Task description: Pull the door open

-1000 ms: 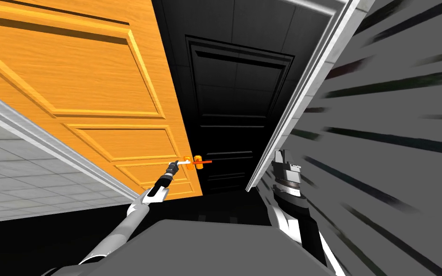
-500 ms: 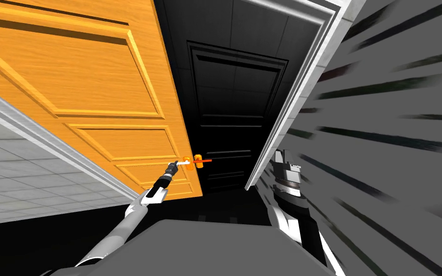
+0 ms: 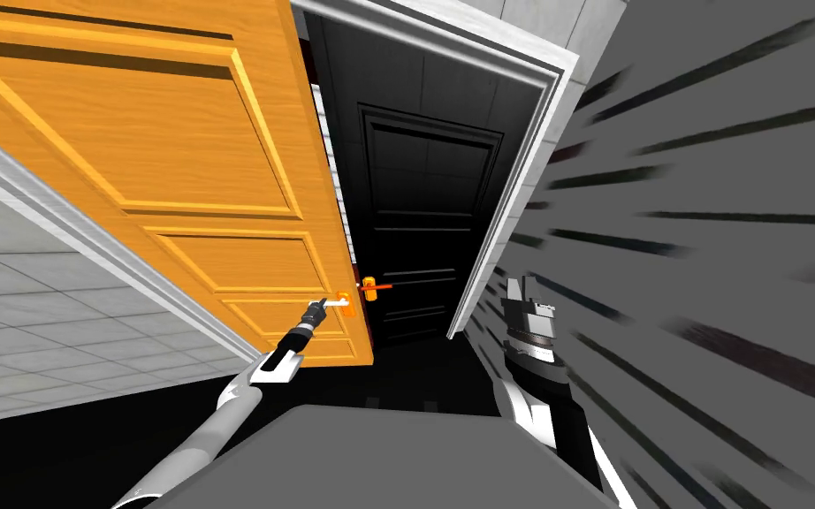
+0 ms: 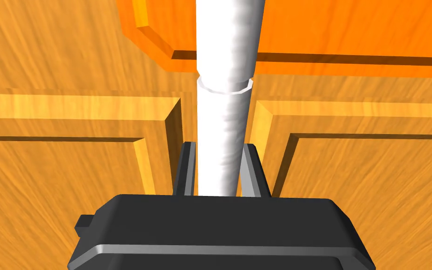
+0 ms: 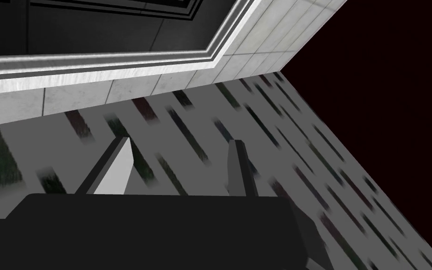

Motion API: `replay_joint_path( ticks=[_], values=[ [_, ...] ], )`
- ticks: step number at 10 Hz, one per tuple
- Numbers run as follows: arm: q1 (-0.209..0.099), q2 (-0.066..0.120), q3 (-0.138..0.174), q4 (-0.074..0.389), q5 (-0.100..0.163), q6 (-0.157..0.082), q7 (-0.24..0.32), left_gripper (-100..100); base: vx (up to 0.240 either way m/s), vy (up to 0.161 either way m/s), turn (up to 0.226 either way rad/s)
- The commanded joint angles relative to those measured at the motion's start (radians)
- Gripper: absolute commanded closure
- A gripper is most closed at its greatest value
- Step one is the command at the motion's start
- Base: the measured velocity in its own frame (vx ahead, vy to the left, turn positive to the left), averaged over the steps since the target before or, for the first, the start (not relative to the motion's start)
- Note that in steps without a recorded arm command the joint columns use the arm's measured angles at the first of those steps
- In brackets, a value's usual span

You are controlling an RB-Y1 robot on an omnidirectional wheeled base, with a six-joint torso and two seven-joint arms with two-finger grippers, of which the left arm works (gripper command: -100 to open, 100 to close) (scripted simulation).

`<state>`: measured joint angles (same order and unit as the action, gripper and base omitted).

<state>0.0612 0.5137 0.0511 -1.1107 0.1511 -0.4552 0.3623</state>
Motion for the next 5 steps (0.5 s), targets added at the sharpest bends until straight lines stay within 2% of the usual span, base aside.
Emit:
replay_joint_path(
  ticks=[1, 4, 5],
  values=[
    [0.02, 0.015, -0.03, -0.022, -0.001, -0.018, 0.023, 100, -0.22, 0.087, -0.172],
    [0.041, 0.035, -0.069, -0.045, -0.003, -0.044, 0.051, 100, -0.186, 0.08, -0.129],
    [0.034, 0.037, -0.054, -0.025, -0.001, -0.041, 0.045, 100, -0.072, 0.039, -0.007]
  ],
)
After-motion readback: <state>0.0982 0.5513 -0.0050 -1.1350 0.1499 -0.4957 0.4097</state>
